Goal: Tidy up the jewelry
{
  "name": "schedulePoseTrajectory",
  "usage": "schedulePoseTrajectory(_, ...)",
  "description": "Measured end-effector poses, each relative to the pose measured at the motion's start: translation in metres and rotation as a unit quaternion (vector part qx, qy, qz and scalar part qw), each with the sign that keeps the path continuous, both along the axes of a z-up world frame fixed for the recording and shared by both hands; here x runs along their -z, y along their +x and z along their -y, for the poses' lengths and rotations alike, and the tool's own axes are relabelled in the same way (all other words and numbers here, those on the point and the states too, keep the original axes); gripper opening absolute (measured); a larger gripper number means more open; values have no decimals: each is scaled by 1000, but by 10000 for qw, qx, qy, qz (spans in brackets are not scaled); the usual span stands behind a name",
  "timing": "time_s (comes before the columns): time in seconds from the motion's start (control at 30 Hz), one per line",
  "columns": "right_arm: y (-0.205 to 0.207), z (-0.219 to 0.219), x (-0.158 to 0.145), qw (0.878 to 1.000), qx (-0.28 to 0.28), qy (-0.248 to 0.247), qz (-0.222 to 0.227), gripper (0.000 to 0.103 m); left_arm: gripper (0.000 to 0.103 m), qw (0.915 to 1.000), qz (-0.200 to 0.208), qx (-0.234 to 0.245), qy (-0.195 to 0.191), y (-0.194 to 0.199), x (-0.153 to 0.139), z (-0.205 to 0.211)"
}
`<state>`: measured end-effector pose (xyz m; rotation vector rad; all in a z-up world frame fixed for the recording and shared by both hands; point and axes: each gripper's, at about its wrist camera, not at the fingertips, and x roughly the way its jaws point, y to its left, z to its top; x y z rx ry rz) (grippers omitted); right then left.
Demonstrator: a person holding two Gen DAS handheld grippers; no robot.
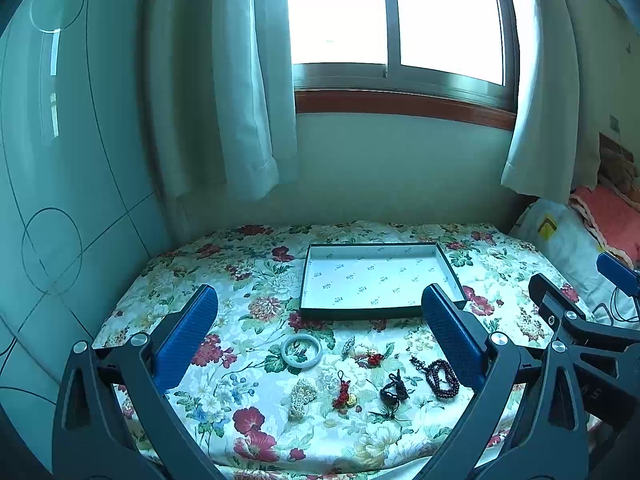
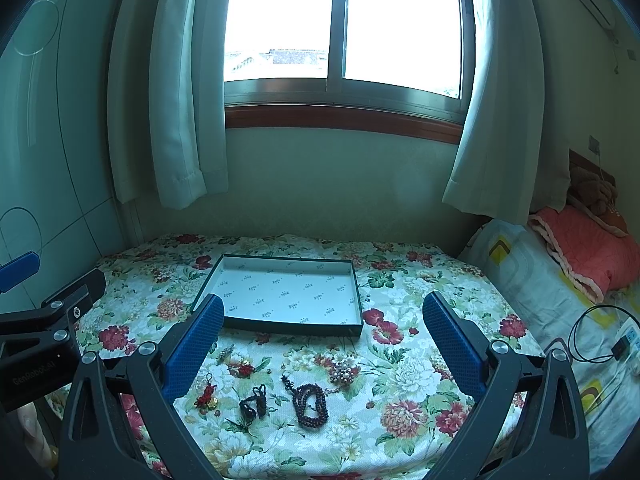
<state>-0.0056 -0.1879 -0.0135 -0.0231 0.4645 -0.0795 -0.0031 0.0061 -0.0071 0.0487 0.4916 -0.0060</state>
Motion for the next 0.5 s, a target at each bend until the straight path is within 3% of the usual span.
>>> schedulePoseTrajectory(0.5, 0, -1, 1, 10000, -2, 10, -5, 99, 101, 10000, -16, 1, -11, 0, 1, -1)
